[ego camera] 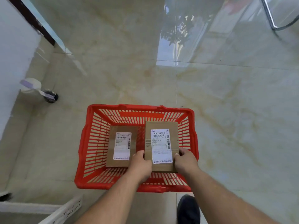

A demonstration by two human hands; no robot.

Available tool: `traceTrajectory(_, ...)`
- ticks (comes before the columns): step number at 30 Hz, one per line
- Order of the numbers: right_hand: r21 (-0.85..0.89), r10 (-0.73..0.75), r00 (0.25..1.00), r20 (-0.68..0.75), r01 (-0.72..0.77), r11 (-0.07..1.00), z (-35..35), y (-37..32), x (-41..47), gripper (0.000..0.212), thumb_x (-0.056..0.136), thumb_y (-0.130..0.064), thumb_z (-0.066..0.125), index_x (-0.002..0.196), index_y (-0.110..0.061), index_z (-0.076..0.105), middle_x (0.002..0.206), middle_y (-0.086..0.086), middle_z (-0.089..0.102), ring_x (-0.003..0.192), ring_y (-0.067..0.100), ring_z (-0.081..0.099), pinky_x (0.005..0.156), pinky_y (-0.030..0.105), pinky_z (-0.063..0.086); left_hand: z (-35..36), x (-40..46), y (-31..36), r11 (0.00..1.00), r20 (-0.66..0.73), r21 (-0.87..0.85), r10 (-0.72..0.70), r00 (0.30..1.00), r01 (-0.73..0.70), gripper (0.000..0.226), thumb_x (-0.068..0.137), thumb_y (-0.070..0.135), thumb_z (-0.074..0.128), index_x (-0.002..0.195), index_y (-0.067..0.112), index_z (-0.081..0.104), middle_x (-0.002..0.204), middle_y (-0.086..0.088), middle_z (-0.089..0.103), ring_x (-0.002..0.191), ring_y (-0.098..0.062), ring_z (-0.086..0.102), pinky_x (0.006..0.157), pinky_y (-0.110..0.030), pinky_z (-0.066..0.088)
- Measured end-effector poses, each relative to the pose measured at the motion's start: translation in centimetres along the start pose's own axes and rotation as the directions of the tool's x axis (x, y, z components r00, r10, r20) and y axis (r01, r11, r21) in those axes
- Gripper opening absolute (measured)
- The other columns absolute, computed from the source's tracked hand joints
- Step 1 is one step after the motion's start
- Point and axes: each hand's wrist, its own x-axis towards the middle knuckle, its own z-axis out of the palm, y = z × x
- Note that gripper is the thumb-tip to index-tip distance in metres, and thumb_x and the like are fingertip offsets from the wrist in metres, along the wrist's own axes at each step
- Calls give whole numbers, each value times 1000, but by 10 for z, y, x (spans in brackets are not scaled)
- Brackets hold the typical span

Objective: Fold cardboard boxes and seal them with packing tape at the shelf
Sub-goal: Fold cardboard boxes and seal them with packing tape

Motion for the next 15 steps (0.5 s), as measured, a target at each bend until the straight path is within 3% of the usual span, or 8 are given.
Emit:
traceTrajectory(6, -34, 65, 998, 24, -64, 997, 36, 30, 63, 27, 103, -12, 48, 104, -32, 67, 99, -8, 73, 89, 12, 67, 73, 33, 60, 20, 71, -24, 997, 43, 57, -45, 998, 42, 47, 83, 21, 48, 128, 29, 60, 120, -2, 65, 102, -33, 69, 65, -25, 47)
traceTrajectory(10, -51, 112, 993, 36, -110, 993, 48, 37, 84, 20, 104, -16, 55, 97, -34, 61, 93, -10, 69, 87, 12, 66, 80, 37, 62, 24, 90, -29, 995, 64, 82, -61, 996, 56, 40, 95, 13, 48, 134, 21, 56, 124, -2, 64, 97, -22, 66, 63, -24, 50)
traceTrajectory(13, -107, 146, 988, 43, -141, 984, 52, 43, 93, 12, 103, -19, 58, 109, -27, 64, 98, -7, 69, 86, 13, 65, 73, 32, 60, 29, 94, -32, 993, 108, 89, -90, 990, 81, 57, 97, 14, 47, 153, 21, 41, 138, -5, 60, 90, -18, 62, 53, -20, 45)
traceTrajectory(15, -138, 150, 988, 29, -144, 980, 52, 47, 97, 19, 104, -17, 56, 120, -23, 64, 106, -3, 72, 84, 12, 65, 63, 25, 54, 32, 94, -33, 992, 121, 77, -107, 987, 98, 70, 98, 18, 47, 163, 26, 24, 151, -7, 51, 84, -16, 62, 50, -18, 43)
